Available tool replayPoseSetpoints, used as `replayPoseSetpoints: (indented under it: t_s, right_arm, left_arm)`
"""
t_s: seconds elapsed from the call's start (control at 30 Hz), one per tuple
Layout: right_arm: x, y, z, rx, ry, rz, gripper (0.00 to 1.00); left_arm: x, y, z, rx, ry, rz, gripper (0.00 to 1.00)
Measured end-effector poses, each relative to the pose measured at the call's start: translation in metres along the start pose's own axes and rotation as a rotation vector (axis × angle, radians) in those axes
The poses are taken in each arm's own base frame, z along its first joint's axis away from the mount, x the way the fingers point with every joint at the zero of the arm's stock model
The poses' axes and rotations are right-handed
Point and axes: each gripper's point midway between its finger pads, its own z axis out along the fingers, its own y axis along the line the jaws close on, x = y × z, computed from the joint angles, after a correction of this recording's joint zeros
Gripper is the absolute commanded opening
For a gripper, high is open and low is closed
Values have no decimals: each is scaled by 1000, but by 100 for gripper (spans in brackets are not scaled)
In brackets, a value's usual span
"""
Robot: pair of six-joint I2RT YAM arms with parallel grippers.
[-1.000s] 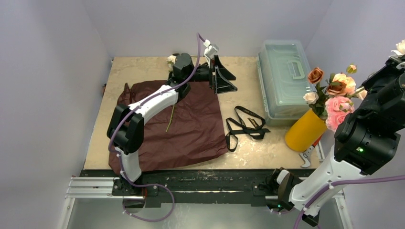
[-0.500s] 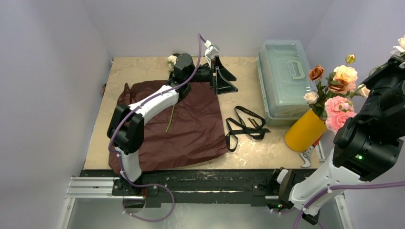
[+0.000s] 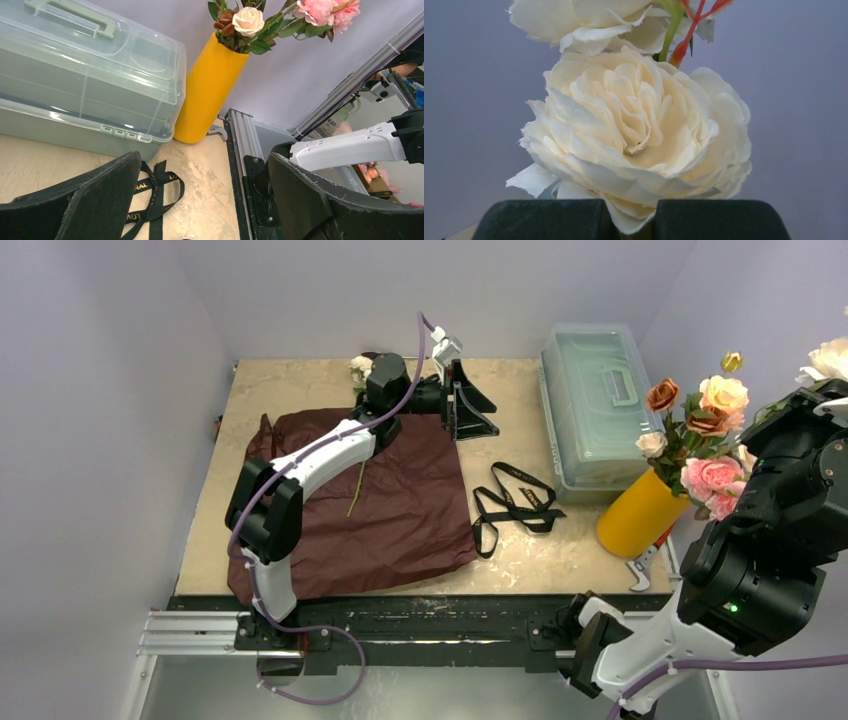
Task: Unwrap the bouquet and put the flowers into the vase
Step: Insert the fake flower into the vase.
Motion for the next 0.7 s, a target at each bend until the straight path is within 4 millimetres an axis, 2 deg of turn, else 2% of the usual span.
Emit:
replayPoseSetpoints:
  t_s: [0.13, 0.5, 0.7]
  right_arm:
    - [19, -5, 9, 30, 58, -3, 0]
    - [102, -6, 70, 51, 284, 0, 0]
    - [146, -8, 80, 53, 380, -12, 0]
  left_arm:
    - [1, -1, 1, 2, 4, 4, 100]
    - [6, 2, 0, -6, 19, 7, 100]
    - [8, 4, 0, -13, 25, 1, 100]
